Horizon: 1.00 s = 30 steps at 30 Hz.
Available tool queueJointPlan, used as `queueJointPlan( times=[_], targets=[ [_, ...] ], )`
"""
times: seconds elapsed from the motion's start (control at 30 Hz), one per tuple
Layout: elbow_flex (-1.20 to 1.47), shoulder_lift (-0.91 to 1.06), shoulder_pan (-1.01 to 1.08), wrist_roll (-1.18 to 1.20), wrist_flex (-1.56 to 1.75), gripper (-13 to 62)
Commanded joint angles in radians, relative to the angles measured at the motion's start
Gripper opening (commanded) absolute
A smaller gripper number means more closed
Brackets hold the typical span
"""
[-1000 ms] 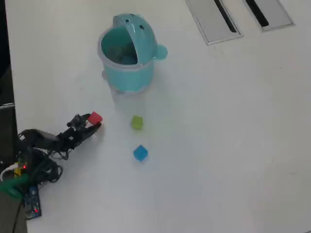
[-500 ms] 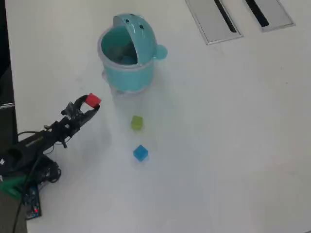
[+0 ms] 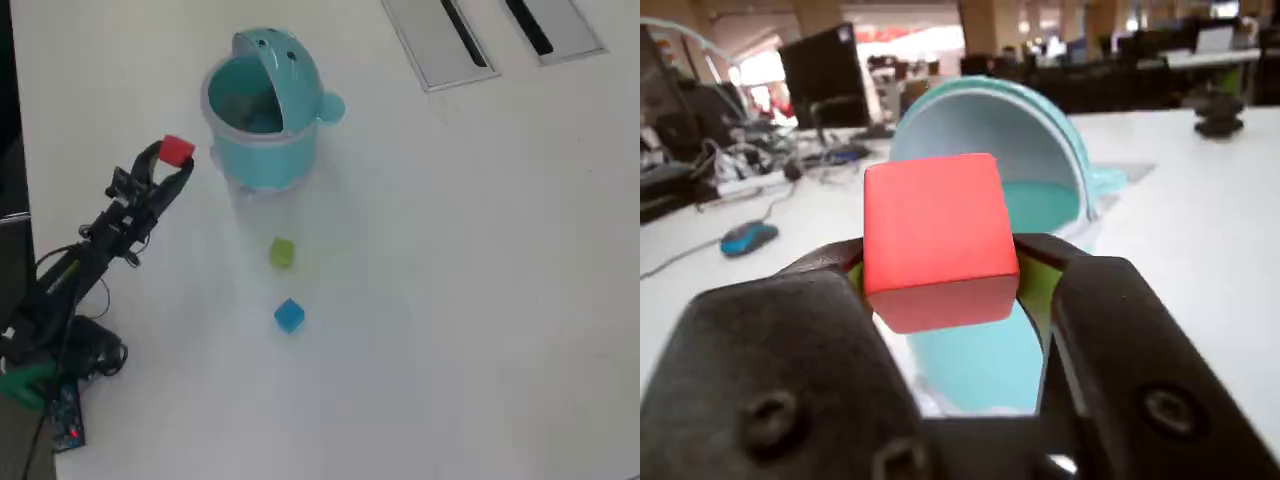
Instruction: Grasp RGB lego blocks and put them in the bin one by one.
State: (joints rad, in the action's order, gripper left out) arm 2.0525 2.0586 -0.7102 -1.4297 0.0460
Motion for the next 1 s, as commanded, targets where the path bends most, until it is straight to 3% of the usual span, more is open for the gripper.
queueJointPlan(
  times=[0.0,0.47,0.53,0.7,0.87,0.97],
  targets=[
    [-0.152,-0.014,-0.02,-0.038,0.003,14.8],
    [-0.5,-0.318,-0.14,-0.115,-0.02,14.9],
    [-0.623,-0.443,-0.146,-0.12,-0.035,14.9],
    [-0.724,-0.549,-0.144,-0.121,-0.032,14.9],
    [-1.085,-0.834,-0.084,-0.12,-0.035,14.9],
    [-1.129,-0.885,-0.075,-0.12,-0.035,14.9]
  ],
)
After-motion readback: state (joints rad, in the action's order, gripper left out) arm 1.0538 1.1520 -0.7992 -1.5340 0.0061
